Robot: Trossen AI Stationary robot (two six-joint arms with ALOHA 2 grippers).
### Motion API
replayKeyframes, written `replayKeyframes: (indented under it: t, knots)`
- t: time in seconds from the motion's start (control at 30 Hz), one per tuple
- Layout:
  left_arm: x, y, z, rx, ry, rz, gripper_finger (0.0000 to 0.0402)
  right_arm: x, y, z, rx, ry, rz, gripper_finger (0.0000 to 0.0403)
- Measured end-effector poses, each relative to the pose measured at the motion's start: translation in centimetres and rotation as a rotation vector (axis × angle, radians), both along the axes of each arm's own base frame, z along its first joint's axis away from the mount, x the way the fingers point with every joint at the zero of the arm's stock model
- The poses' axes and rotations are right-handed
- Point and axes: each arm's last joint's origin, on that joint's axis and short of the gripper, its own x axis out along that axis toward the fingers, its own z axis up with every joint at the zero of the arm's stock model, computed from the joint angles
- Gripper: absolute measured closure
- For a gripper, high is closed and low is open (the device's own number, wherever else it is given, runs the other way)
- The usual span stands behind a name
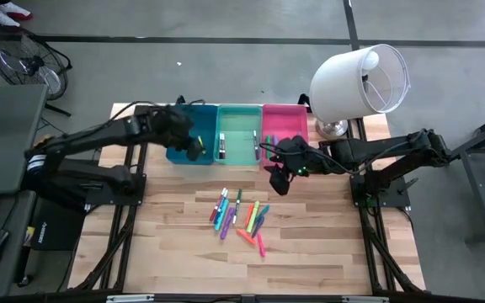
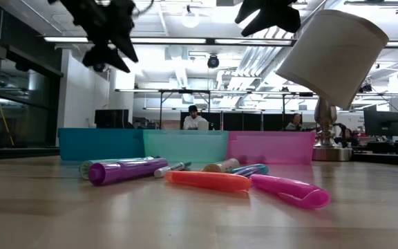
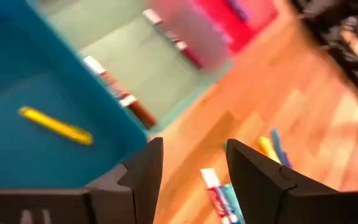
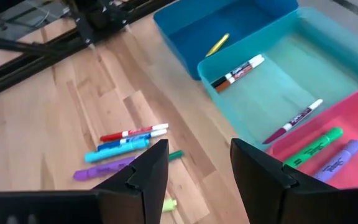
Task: Pick & Place Markers
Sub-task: Put the pink pen into the blue bin
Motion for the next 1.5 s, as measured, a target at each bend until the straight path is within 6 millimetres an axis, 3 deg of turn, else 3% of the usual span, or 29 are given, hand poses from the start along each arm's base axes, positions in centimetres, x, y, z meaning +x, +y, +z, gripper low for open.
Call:
replayKeyframes:
  t: [0.2,0.37,0.47,0.6,0.83,1.07,1.5]
  knots:
    - [0.5,-4.7,0.6,0.059,-0.022,-0.090,0.0227,-0.2,0.4,-0.3,0.029,0.046,0.071,0.0240]
    - [0.9,-8.5,1.0,0.137,-0.077,-0.162,0.0227,-0.2,1.9,-1.3,0.030,0.138,0.212,0.0240]
    - [0.9,-10.2,1.3,0.186,-0.111,-0.192,0.0227,-0.2,3.4,-2.2,0.003,0.208,0.353,0.0240]
    - [0.6,-11.2,1.3,0.268,-0.105,-0.193,0.0227,0.3,5.1,-3.8,0.013,0.282,0.372,0.0240]
    - [0.6,-11.7,1.2,0.250,-0.102,-0.284,0.0227,2.9,6.1,-7.7,0.308,0.301,-0.055,0.0240]
    - [0.5,-11.8,1.2,0.309,-0.086,-0.398,0.0227,3.8,6.8,-10.4,0.486,0.290,-0.401,0.0240]
    - [-0.1,-12.1,1.7,0.295,-0.124,-0.588,0.0227,3.7,8.2,-10.7,0.609,0.109,-0.720,0.0240]
